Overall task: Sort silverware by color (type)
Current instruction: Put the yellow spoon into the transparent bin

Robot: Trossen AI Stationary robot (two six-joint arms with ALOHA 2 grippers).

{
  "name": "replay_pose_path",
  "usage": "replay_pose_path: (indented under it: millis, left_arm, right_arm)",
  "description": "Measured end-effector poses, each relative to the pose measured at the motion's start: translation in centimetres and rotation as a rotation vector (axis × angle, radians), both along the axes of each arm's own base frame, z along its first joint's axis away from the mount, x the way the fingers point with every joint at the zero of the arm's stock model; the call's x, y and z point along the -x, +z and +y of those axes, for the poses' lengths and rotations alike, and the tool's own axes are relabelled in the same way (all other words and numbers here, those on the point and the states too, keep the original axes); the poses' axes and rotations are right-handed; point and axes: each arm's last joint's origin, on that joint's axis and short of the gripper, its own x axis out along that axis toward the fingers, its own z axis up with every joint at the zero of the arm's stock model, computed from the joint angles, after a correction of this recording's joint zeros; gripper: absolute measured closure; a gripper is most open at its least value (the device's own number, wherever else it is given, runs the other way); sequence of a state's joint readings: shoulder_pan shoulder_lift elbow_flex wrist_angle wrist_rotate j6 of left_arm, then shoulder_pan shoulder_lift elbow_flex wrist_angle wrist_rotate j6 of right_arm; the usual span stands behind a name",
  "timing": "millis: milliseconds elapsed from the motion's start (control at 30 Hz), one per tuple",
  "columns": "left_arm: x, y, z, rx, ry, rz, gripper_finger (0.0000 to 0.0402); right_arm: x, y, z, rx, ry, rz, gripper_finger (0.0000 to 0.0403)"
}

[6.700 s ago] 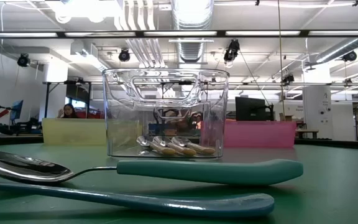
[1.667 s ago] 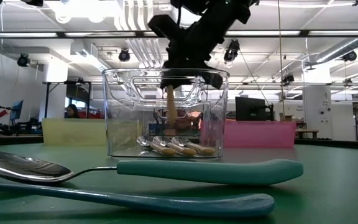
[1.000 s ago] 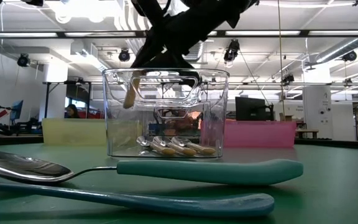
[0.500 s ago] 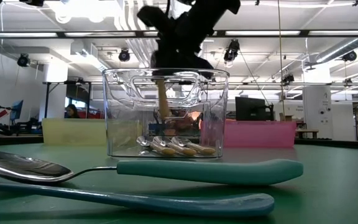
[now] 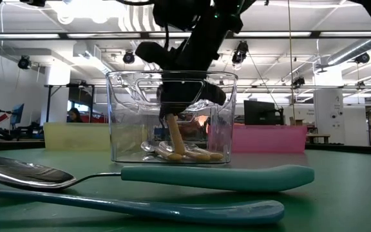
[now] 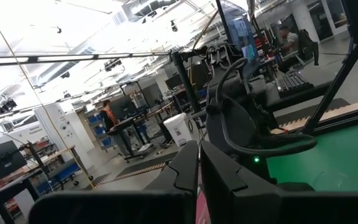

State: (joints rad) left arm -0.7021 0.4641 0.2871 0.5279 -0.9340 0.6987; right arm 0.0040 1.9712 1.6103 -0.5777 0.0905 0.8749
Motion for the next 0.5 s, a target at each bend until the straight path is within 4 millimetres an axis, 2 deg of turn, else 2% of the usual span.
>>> replay_pose_path:
  millis: [500]
  left_arm:
    - [0.00,-0.06,0.00,-0.003,0.001,0.004,0.0401]
  right_arm:
    - [-0.17,-0.34,0.02,-0.013,-0.001,0.000,0.0369]
